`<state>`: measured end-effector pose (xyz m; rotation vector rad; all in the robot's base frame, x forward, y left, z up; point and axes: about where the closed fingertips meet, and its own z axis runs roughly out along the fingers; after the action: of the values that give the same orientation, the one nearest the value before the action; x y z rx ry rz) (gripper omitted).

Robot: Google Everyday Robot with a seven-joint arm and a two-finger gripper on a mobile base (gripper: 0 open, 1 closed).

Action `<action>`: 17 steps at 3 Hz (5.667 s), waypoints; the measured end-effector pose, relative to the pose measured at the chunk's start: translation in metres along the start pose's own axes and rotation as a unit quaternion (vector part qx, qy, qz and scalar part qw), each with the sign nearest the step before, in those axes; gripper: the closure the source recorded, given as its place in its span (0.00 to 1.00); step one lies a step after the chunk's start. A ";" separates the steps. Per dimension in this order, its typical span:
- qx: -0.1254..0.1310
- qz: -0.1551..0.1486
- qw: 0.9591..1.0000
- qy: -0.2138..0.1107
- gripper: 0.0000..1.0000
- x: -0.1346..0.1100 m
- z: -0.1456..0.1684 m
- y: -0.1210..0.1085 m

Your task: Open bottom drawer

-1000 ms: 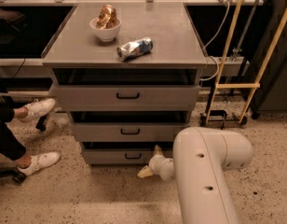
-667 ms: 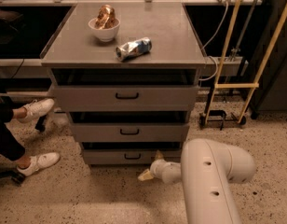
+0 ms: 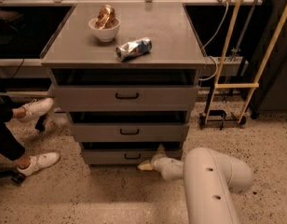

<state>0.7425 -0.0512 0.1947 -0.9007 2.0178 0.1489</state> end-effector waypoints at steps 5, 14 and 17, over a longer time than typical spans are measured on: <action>0.066 -0.042 0.997 0.001 0.00 -0.014 0.044 -0.052; 0.055 -0.040 0.998 0.005 1.00 0.001 0.015 -0.026; 0.043 -0.053 0.998 0.006 1.00 0.013 0.008 -0.013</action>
Offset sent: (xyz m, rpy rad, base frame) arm 0.0283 -0.0065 0.0214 0.0175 -0.0816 -0.0365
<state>0.7522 -0.0644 0.1834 -0.9527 1.9674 -0.0024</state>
